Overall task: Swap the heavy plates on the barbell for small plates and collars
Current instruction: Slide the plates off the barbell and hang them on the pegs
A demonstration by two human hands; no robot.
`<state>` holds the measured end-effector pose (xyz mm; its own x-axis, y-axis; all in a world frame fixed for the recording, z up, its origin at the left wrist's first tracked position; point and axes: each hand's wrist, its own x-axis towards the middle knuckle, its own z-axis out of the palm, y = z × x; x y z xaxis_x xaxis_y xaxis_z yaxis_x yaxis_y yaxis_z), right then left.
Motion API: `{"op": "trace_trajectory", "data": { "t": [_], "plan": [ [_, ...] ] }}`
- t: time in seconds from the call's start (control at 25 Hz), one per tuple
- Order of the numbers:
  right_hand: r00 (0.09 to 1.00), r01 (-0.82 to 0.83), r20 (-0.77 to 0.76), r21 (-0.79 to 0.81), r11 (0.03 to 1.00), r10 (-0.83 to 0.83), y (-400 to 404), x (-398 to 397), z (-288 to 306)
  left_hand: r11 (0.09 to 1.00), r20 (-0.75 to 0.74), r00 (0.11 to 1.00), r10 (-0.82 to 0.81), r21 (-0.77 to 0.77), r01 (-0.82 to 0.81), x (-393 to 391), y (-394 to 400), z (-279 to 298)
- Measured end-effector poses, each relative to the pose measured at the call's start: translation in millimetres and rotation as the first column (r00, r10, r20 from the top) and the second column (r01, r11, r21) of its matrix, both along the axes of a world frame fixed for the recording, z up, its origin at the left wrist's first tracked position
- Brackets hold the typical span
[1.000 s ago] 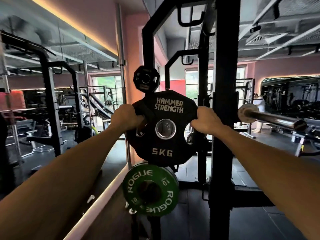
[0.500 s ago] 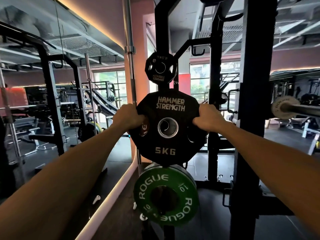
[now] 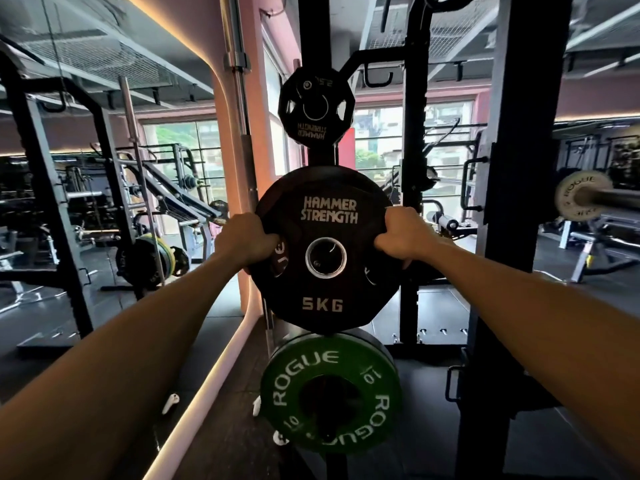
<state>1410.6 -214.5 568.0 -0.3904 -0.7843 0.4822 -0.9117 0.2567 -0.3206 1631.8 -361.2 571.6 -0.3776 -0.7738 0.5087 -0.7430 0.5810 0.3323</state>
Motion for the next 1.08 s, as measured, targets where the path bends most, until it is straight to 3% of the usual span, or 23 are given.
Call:
{"op": "trace_trajectory", "data": {
  "t": [0.4,0.6,0.84,1.08],
  "plan": [
    [0.985,0.167,0.02,0.106,0.98,-0.17,-80.8,-12.2,-22.1,0.993,-0.01,0.996,-0.093,0.073,0.093,-36.3,-101.7,-28.7],
    [0.984,0.154,0.066,0.169,0.974,-0.167,-121.6,-38.5,-41.8,0.985,0.017,0.992,-0.123,0.124,0.12,-61.6,-134.3,-52.1],
    [0.982,0.184,0.038,0.084,0.979,-0.187,-160.6,-64.9,-61.8,0.992,-0.078,0.991,-0.111,0.043,0.115,-86.9,-169.2,-77.0],
    [0.967,0.252,-0.003,0.106,0.962,-0.253,-180.4,-78.1,-63.9,0.983,-0.095,0.981,-0.168,0.054,0.173,-105.6,-191.4,-94.0]
  ]
}}
